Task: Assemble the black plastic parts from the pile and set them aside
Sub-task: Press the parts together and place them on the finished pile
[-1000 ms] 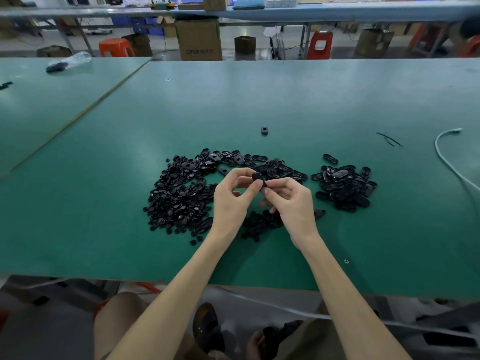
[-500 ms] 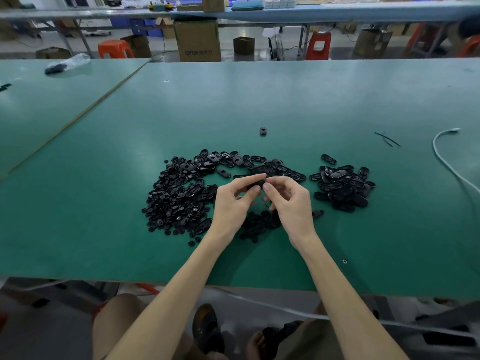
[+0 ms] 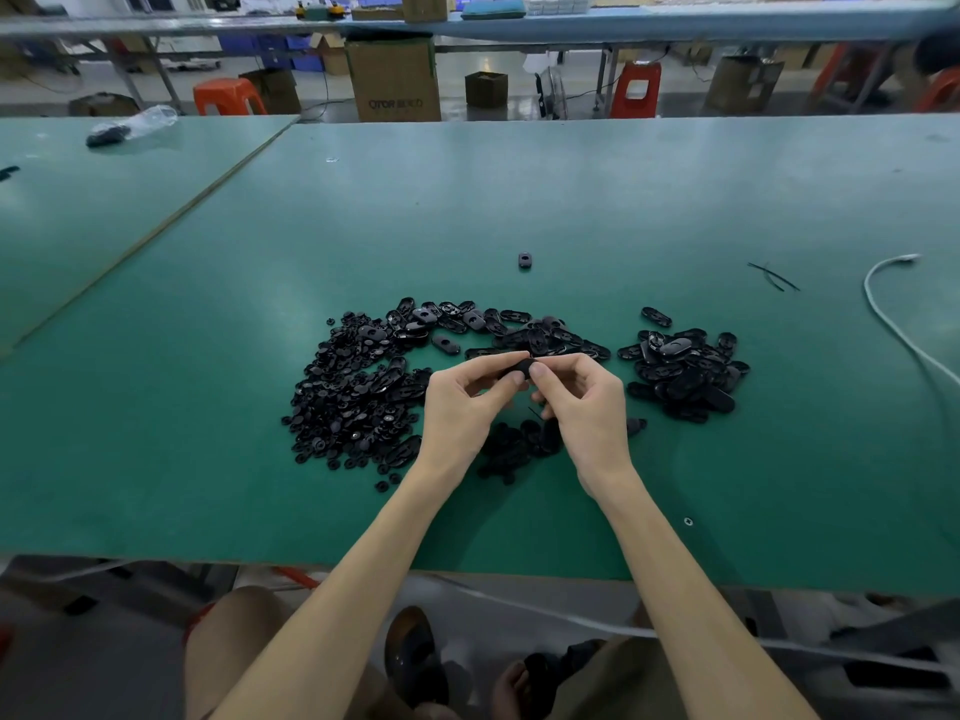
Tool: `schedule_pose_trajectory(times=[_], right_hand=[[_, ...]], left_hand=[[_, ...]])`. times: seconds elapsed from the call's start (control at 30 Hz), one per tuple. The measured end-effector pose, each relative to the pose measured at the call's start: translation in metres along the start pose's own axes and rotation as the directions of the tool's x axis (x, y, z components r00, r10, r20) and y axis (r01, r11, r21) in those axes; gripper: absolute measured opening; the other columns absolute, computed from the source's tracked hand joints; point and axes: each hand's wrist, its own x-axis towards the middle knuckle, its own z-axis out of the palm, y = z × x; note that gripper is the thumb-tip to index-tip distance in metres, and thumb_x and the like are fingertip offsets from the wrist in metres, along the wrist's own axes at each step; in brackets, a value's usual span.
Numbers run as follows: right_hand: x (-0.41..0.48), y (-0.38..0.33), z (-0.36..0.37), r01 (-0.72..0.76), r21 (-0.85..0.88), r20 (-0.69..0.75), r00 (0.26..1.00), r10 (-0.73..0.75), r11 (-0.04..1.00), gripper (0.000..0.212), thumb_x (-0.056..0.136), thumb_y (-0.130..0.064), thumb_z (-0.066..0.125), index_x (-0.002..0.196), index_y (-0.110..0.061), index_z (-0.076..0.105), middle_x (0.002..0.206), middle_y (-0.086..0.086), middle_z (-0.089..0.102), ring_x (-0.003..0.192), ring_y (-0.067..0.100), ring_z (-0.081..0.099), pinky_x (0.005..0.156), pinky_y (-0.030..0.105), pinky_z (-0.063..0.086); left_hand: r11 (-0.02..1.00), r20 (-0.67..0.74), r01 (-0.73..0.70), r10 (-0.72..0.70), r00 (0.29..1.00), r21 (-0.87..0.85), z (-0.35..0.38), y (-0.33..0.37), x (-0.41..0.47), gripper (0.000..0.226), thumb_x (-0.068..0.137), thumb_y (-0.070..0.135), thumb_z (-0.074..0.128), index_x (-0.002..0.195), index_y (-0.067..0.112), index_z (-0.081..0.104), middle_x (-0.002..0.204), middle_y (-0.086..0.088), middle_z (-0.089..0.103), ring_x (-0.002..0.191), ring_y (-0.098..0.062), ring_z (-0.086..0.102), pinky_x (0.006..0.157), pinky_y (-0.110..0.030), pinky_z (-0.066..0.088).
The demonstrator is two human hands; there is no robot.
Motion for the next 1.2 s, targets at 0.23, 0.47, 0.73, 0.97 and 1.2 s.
schedule_pose_trajectory(times=[0.23, 0.47, 0.73, 0.97, 1.2], right_hand=[[-0.0009, -0.0022, 0.0, -0.001, -0.04, 0.018, 1.0, 0.002, 0.999, 0.005, 0.096, -0.016, 0.075, 0.093, -0.02, 0.074, 0.083, -0.002, 0.077, 0.075, 0.013, 0.071, 0.07, 0.037, 0.059], [-0.0014, -0.0034, 0.0007, 0.013, -0.083, 0.075, 0.997, -0.007, 0.996, 0.01, 0.094, -0.014, 0.077, 0.089, -0.023, 0.074, 0.085, -0.004, 0.078, 0.081, 0.017, 0.075, 0.084, 0.041, 0.062], [-0.0009, -0.0033, 0.0009, -0.001, -0.051, 0.037, 0.999, 0.003, 0.999, 0.005, 0.097, -0.013, 0.073, 0.093, -0.016, 0.072, 0.082, 0.004, 0.077, 0.072, 0.013, 0.07, 0.067, 0.033, 0.057], [-0.0002, -0.0025, 0.001, -0.011, -0.05, 0.007, 1.0, 0.011, 0.999, 0.003, 0.099, -0.014, 0.072, 0.096, -0.016, 0.071, 0.083, 0.004, 0.078, 0.07, 0.011, 0.069, 0.063, 0.031, 0.056], [-0.0006, -0.0036, 0.0016, -0.008, -0.077, 0.008, 1.0, 0.009, 0.997, 0.005, 0.098, -0.016, 0.072, 0.095, -0.02, 0.072, 0.082, -0.002, 0.077, 0.07, 0.012, 0.07, 0.063, 0.031, 0.056]], left_hand=[[0.999, -0.015, 0.024, -0.024, 1.0, 0.022, -0.0006, -0.0013, 0.0011, 0.027, 0.092, 0.001, 0.072, 0.108, 0.021, 0.081, 0.101, 0.001, 0.08, 0.094, -0.023, 0.075, 0.086, -0.038, 0.061], [0.997, -0.053, 0.016, -0.012, 0.999, 0.07, 0.0009, -0.0018, 0.0009, 0.035, 0.09, -0.003, 0.067, 0.097, 0.028, 0.08, 0.096, 0.004, 0.08, 0.09, -0.025, 0.076, 0.089, -0.044, 0.062], [1.0, -0.013, 0.03, -0.03, 0.999, 0.003, -0.0001, 0.0018, -0.0005, 0.024, 0.093, -0.002, 0.07, 0.11, 0.012, 0.079, 0.1, -0.002, 0.08, 0.092, -0.024, 0.077, 0.087, -0.03, 0.061], [1.0, -0.013, 0.016, -0.016, 1.0, 0.011, 0.001, 0.0038, -0.0013, 0.026, 0.094, -0.005, 0.069, 0.113, 0.01, 0.078, 0.101, -0.002, 0.08, 0.092, -0.02, 0.078, 0.085, -0.024, 0.059], [0.995, -0.041, -0.002, 0.006, 0.999, 0.097, 0.002, 0.0034, -0.001, 0.024, 0.095, -0.002, 0.068, 0.111, 0.012, 0.079, 0.099, 0.0, 0.08, 0.091, -0.022, 0.076, 0.09, -0.042, 0.061]])
